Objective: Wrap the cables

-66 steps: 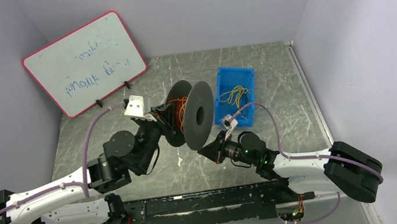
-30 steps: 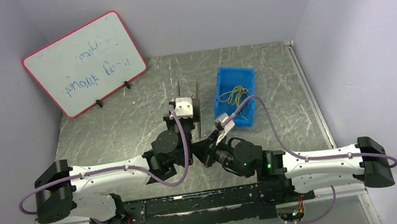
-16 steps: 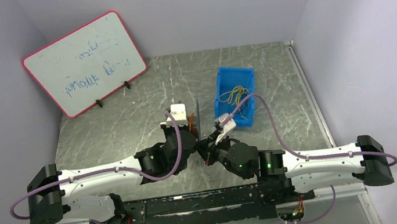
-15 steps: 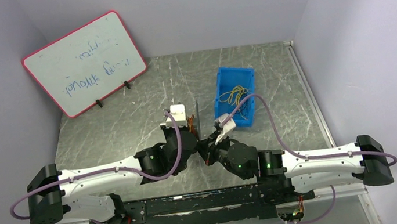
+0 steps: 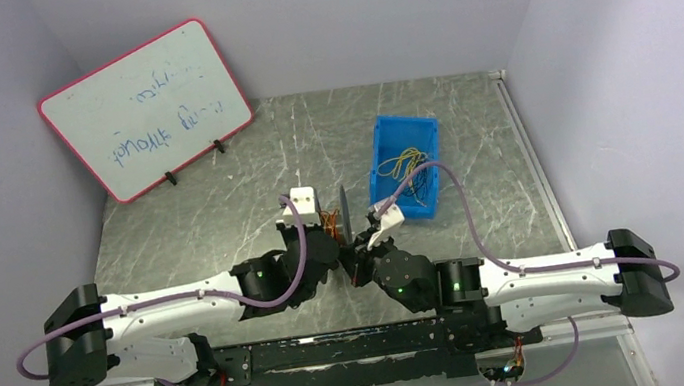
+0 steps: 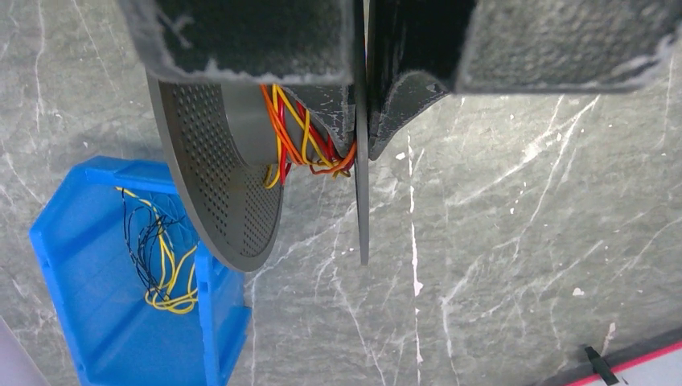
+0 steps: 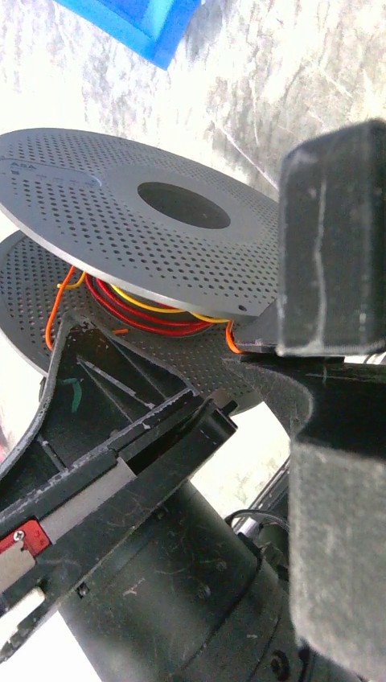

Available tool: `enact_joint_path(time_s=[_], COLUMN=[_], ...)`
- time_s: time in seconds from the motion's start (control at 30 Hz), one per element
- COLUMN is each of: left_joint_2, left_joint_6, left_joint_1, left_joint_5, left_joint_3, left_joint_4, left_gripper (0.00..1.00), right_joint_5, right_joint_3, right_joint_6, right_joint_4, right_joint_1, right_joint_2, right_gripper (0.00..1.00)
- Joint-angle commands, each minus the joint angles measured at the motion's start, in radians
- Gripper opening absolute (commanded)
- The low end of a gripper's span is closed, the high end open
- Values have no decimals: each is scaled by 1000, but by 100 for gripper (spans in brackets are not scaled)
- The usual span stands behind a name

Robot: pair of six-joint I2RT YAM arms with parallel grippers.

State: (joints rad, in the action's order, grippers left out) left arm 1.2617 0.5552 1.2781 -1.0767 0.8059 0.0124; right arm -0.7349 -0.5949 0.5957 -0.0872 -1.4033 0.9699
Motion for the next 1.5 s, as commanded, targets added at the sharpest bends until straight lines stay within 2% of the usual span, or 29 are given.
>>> enact_joint_path(time_s=[0.0, 0.23, 0.5, 1.03, 1.27, 1.47], left_joint_2=[-10, 58, 90, 37, 10, 23], left_joint_6=[23, 149, 174, 212, 185, 186], left_joint_1=[17, 66, 128, 173, 175, 183], left_joint_5=[22, -6, -44, -56, -46, -54], left_joint_3=[-12, 51, 48, -18, -49, -53], left_joint_4=[47, 197, 208, 199, 156, 156], left_gripper=[7, 7, 7, 7, 7, 7], right_joint_5=[-156, -310, -410, -372, -321, -322], right_joint_3=[-44, -77, -136, -154, -160, -222], right_joint_6=[72, 166, 242, 531, 549, 732], right_joint_4=[33, 93, 161, 335, 294, 448], right_joint_1=[4, 6, 17, 118, 143, 192], right_joint_2=[18, 74, 148, 206, 224, 269], right_gripper=[0, 0, 0, 0, 0, 0])
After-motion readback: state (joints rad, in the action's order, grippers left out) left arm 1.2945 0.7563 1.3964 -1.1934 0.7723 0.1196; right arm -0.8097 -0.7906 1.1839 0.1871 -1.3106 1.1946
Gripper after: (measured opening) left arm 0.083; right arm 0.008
